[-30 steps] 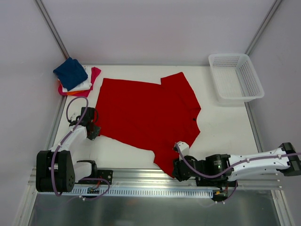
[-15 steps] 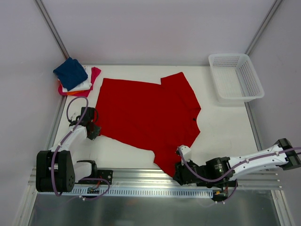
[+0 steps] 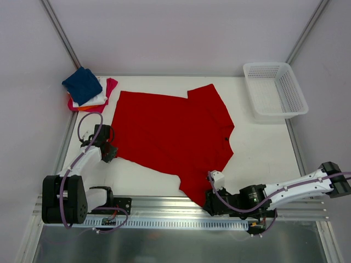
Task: Fold and stack the t-shirts
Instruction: Fold the tshirt
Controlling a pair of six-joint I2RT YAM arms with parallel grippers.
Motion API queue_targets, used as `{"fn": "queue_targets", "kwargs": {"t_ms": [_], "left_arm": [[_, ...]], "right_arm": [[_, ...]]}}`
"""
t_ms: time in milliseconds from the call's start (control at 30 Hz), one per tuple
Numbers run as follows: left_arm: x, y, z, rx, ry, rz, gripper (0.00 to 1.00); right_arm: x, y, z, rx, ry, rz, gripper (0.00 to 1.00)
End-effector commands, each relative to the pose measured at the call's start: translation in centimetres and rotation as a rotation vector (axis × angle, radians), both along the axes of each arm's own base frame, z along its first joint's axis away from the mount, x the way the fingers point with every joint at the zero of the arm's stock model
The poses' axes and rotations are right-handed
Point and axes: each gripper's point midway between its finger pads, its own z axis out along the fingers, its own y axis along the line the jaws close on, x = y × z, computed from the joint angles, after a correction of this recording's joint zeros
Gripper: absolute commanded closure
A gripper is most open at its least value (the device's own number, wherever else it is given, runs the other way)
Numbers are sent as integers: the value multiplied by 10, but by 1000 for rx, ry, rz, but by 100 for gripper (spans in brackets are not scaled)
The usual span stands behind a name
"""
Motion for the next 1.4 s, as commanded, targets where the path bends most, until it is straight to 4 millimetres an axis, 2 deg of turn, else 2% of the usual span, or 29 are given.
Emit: {"fn": "queue_targets", "kwargs": {"t_ms": [0,100,300,900,1167,1267,1300,1367], "left_arm": [[1,0,2,-1,-16,-6,100],[0,0,1,-1,-14,-6,100],[1,0,1,-3,-17,-10,100],[1,-1,0,-6,-11,-16,100],[2,-2,0,-8,-16,-19,100],[2,-2,0,-8,-15,-24,100],[2,-2,1,-7,-17,-23,100],[2,-2,0,-9,-15,-21,100]], "right_arm": [[-3,7,1,21,11,-7,60],[-3,8,1,18,12,-6,59],[-3,10,2,14,2,-1,50],[9,19,3,-29,-89,-7,47],[12,25,5,-47,-104,-4,59],[11,26,5,-51,-102,-2,69],[11,26,4,-53,-101,-1,75],[11,26,4,-53,-102,-1,79]]}}
